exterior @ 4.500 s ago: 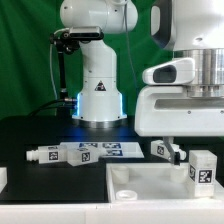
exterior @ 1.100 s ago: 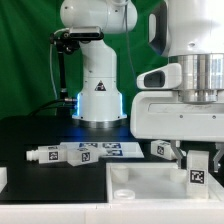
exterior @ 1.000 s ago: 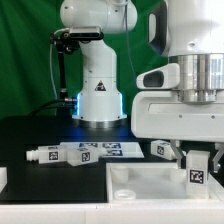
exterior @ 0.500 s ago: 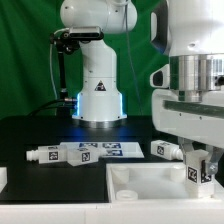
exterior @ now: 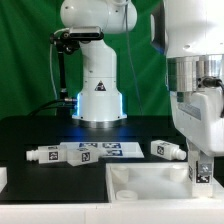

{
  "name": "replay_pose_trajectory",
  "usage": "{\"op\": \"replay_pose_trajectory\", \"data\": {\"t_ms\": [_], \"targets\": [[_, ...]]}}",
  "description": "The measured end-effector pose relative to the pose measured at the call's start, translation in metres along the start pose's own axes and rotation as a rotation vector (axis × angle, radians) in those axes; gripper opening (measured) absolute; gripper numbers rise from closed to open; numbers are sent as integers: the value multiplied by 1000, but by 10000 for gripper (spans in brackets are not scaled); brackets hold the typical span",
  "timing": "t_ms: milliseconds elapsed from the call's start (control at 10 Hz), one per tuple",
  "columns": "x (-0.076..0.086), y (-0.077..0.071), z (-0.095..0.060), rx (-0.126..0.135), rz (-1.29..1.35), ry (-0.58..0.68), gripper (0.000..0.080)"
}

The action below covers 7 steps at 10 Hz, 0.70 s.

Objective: Assemble one leg

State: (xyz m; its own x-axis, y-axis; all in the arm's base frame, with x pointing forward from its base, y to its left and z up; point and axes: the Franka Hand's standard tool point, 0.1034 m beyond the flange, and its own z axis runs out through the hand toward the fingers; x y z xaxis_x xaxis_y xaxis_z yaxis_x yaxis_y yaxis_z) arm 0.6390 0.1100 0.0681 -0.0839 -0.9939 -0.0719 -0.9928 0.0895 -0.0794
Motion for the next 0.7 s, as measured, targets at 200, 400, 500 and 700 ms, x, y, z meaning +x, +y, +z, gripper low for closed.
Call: {"op": "replay_pose_trajectory", "data": {"t_ms": [200, 400, 500, 700], "targets": [[-1, -1, 0, 4, 200, -15, 285], [0, -2, 1, 8, 356, -37, 285], [0, -2, 0, 10, 341, -37, 285], [0, -2, 1, 10, 325, -37, 352]]}}
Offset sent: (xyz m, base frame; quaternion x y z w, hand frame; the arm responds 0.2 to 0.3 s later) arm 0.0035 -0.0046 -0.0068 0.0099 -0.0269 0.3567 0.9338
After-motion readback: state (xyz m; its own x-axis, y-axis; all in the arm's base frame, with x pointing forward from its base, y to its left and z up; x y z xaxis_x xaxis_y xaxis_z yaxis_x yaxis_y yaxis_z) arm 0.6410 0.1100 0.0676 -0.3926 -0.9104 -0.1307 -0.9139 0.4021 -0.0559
